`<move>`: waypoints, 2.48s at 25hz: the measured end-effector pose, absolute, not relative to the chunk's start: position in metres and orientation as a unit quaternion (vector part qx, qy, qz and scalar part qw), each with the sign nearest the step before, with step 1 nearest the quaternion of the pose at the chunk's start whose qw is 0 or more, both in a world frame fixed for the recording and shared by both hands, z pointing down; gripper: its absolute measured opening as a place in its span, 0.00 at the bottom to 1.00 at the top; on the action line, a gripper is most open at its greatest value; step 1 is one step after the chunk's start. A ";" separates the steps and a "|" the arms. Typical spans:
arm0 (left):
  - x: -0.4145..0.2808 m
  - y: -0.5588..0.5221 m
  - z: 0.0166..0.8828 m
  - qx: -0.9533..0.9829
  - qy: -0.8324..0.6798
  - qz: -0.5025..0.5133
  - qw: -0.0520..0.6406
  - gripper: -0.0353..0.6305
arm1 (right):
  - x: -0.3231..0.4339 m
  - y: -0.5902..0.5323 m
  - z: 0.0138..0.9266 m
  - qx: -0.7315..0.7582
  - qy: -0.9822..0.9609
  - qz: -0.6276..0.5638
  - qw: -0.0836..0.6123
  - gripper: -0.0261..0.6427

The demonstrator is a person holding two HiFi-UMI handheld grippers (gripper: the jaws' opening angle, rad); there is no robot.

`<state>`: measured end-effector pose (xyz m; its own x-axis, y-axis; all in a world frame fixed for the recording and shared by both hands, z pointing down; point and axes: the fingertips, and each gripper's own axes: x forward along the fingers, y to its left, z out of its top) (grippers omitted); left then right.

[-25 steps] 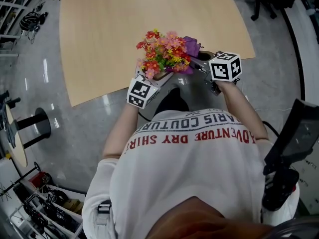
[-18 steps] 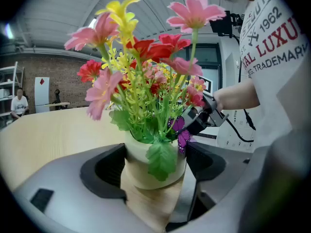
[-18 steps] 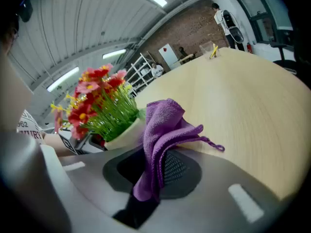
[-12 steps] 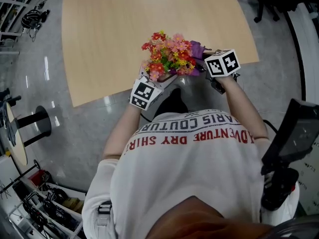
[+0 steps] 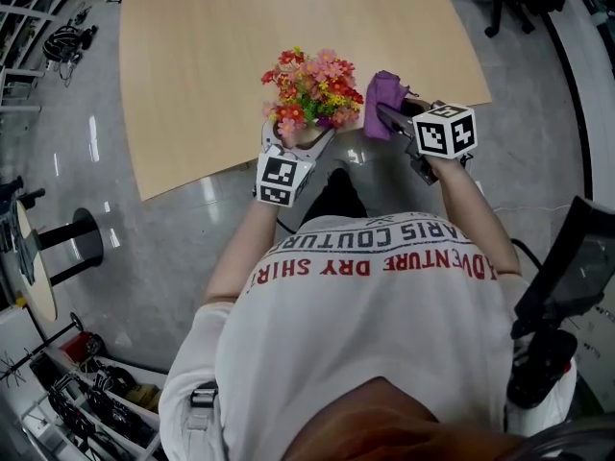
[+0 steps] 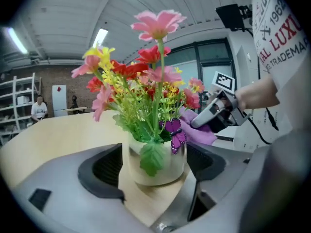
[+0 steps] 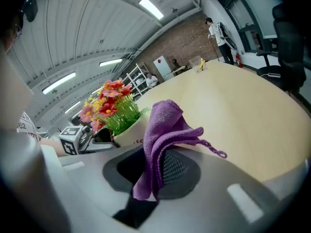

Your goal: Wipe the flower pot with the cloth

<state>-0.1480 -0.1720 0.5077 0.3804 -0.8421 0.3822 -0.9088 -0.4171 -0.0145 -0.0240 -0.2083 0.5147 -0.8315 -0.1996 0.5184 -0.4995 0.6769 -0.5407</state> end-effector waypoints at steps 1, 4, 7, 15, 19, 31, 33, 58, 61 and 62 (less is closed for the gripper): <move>-0.149 -0.169 0.504 0.815 -0.547 0.155 0.109 0.66 | -0.017 -0.202 0.512 0.199 -0.890 0.352 0.210 0.11; -0.152 -0.155 0.498 0.778 -0.601 0.122 0.138 0.66 | 0.006 -0.178 0.507 0.202 -0.889 0.357 0.203 0.11; -0.149 -0.139 0.502 0.740 -0.643 0.120 0.156 0.66 | 0.026 -0.151 0.507 0.203 -0.887 0.360 0.207 0.11; -0.133 -0.130 0.501 0.671 -0.706 0.152 0.172 0.66 | 0.066 -0.104 0.491 0.212 -0.884 0.357 0.213 0.11; -0.125 -0.148 0.508 0.652 -0.720 0.141 0.189 0.66 | 0.081 -0.099 0.492 0.215 -0.883 0.359 0.213 0.11; -0.137 -0.159 0.516 0.639 -0.726 0.185 0.172 0.64 | 0.090 -0.100 0.491 0.223 -0.880 0.361 0.216 0.11; -0.137 -0.158 0.514 0.652 -0.715 0.187 0.169 0.63 | 0.084 -0.103 0.487 0.219 -0.882 0.358 0.215 0.11; -0.143 -0.202 0.527 0.857 -0.444 0.240 0.105 0.63 | -0.034 -0.235 0.499 0.160 -0.893 0.383 0.175 0.11; -0.143 -0.207 0.531 0.863 -0.432 0.241 0.102 0.63 | -0.037 -0.247 0.498 0.156 -0.897 0.378 0.168 0.11; -0.143 -0.207 0.530 0.865 -0.427 0.242 0.102 0.63 | -0.040 -0.249 0.495 0.155 -0.898 0.377 0.164 0.11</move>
<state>-0.1426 -0.2069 0.5299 0.5178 -0.6902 0.5054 -0.7889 -0.6138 -0.0300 -0.0398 -0.2494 0.4946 -0.8979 -0.1550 0.4120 -0.4026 0.6674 -0.6264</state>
